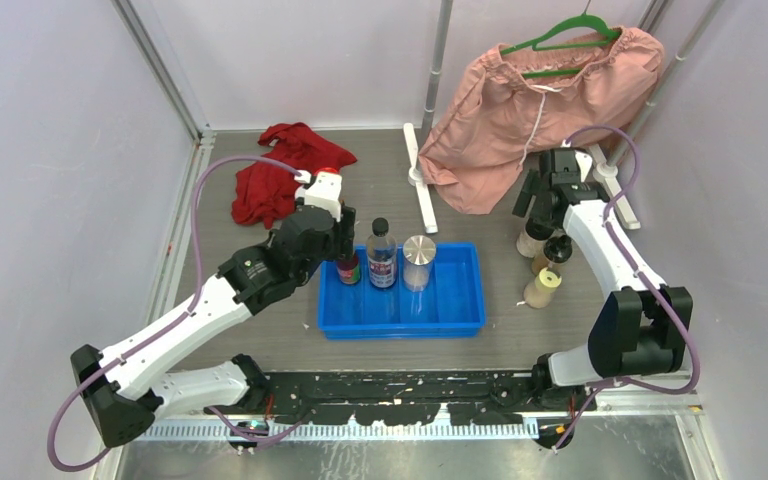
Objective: Organize the condiment bottles
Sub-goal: Pick up the bottle from the center of the board.
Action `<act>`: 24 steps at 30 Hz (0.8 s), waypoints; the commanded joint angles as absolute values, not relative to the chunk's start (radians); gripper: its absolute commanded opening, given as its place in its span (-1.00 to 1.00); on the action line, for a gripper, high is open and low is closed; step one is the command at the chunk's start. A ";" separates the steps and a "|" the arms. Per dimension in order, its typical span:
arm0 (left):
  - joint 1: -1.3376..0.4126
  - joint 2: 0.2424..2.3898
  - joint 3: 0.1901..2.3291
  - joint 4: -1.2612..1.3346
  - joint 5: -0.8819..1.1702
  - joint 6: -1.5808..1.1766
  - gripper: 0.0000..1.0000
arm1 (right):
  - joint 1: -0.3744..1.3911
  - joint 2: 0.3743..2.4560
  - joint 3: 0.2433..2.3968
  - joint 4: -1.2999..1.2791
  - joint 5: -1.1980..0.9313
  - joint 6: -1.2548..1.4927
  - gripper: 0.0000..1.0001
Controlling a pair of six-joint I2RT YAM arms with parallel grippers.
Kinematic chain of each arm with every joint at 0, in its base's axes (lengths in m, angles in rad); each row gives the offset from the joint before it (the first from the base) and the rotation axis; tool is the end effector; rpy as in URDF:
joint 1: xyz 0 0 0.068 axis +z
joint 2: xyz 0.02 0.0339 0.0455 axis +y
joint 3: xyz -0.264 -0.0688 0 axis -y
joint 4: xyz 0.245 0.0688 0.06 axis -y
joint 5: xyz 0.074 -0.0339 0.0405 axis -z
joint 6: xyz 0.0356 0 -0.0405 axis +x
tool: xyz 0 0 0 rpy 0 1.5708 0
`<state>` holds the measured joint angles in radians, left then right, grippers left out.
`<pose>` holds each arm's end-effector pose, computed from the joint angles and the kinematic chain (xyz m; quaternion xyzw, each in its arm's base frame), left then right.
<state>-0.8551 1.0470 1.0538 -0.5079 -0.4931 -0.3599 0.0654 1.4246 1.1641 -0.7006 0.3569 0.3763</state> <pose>0.1603 -0.1587 0.3532 0.0839 0.8394 -0.1097 0.5257 0.2954 0.0069 0.2815 0.1980 0.9192 -0.1005 0.3253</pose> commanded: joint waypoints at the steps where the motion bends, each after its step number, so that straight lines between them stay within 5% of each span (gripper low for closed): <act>1: -0.851 1.048 1.071 -0.472 -0.488 -0.349 0.17 | 0.053 1.433 1.180 -0.649 0.295 0.363 0.99; 19: -0.851 1.033 1.055 -0.468 -0.486 -0.359 0.18 | 0.051 1.462 1.106 -0.629 0.279 0.388 0.99; 24: -0.851 1.020 1.044 -0.465 -0.490 -0.359 0.18 | 0.051 1.469 1.106 -0.632 0.280 0.394 0.72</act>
<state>-0.8551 1.0485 1.0519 -0.5060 -0.4923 -0.3599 0.0513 1.4780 1.1084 -0.6464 0.2611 0.3775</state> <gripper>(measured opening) 0.588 0.903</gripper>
